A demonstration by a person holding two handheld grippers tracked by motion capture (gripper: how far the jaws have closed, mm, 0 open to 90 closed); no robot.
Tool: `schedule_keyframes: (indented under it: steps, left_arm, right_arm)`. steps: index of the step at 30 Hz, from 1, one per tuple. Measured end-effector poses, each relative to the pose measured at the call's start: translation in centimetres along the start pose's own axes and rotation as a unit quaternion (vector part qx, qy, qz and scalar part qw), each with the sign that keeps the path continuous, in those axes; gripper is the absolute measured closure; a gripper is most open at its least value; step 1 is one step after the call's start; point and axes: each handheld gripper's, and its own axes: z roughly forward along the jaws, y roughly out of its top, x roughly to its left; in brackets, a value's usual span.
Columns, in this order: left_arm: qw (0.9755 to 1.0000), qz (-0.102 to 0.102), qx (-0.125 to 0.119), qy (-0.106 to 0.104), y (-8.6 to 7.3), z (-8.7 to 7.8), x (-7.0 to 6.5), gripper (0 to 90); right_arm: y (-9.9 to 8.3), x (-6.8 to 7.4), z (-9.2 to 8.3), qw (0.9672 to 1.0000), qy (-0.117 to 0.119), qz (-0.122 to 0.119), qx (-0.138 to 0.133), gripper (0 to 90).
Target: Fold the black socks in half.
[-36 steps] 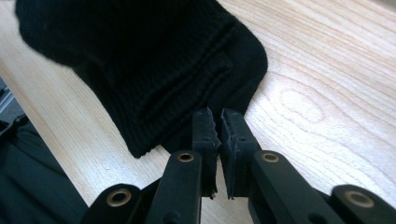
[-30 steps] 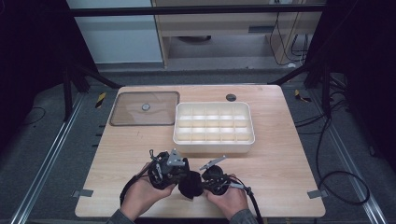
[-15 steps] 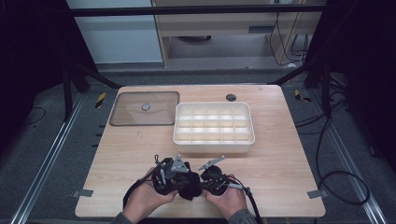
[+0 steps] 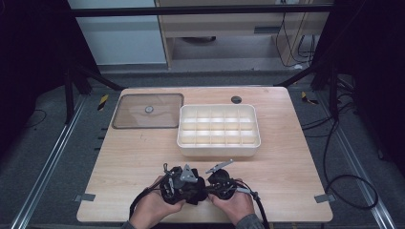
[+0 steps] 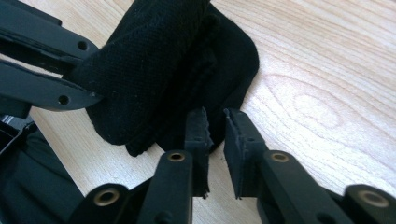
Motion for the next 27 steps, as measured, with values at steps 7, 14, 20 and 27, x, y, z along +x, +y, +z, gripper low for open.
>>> schedule_keyframes:
  steps: [7, 14, 20, 27]
  left_arm:
    - [0.9999, 0.005, 0.008, -0.004, 0.0, 0.7, -0.2, 82.9]
    - [0.9999, 0.004, 0.011, -0.009, 0.2, 1.2, -0.5, 82.9]
    - [0.9998, 0.005, 0.016, -0.011, 0.4, 1.8, -0.7, 82.9]
    - [0.9998, 0.003, 0.017, -0.012, 0.5, 2.2, -0.6, 82.7]
  right_arm:
    - [-0.2, -0.4, -0.8, 0.9999, -0.005, 0.002, -0.009, 73.4]
    - [-0.5, -1.4, -1.8, 0.9996, -0.015, 0.013, -0.019, 72.5]
    - [-0.6, -1.9, -2.2, 0.9993, -0.02, 0.018, -0.025, 72.1]
    - [-0.6, -2.2, -2.4, 0.9992, -0.024, 0.019, -0.027, 72.0]
